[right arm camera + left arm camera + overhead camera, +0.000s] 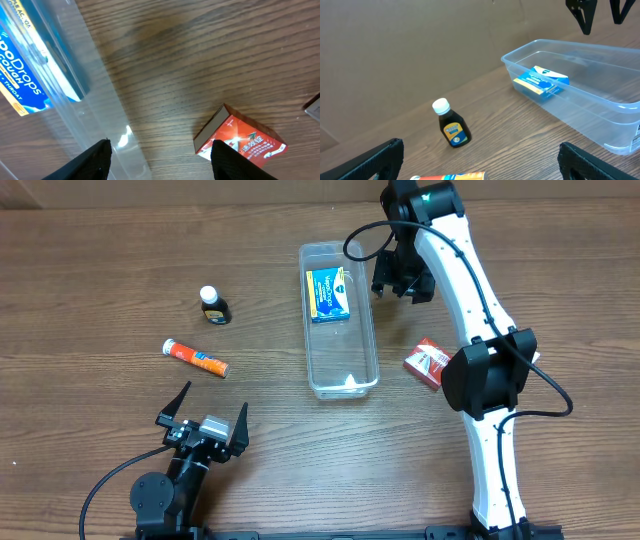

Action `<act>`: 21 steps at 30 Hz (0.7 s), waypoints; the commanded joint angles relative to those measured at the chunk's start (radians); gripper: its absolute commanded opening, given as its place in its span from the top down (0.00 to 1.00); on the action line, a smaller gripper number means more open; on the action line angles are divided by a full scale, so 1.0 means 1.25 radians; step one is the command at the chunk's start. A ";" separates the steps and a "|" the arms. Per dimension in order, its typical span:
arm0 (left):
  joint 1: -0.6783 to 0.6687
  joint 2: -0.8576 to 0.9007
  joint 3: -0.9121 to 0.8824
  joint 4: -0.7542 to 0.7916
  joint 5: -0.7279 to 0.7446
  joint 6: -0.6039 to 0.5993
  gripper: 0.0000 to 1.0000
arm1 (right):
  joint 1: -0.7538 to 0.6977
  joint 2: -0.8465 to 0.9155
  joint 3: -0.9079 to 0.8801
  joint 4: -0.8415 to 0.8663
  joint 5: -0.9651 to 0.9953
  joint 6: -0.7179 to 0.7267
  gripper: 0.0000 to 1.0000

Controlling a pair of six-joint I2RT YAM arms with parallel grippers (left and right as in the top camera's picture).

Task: Pack container
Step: 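Open right gripper and withdraw toward the white plasters box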

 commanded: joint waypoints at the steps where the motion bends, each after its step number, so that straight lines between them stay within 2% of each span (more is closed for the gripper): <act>1: 0.007 -0.005 -0.003 0.000 -0.002 -0.011 0.00 | -0.005 -0.025 -0.002 0.001 -0.009 0.047 0.34; 5: 0.006 -0.005 -0.003 0.000 -0.002 -0.011 0.00 | -0.091 -0.043 -0.002 0.001 -0.058 0.055 0.30; 12: 0.006 -0.005 -0.003 0.001 -0.002 -0.011 0.00 | -0.244 -0.042 -0.004 0.001 -0.037 0.055 0.29; 15: 0.007 -0.005 -0.003 0.000 -0.002 -0.011 0.00 | -0.286 -0.048 -0.004 0.001 -0.028 -0.028 0.26; 19: 0.006 -0.005 -0.003 0.000 -0.002 -0.011 0.00 | -0.302 -0.135 -0.009 0.001 -0.034 -0.048 0.23; 21: 0.007 -0.005 -0.003 0.000 -0.002 -0.011 0.00 | -0.303 -0.217 -0.058 0.001 -0.028 -0.055 0.21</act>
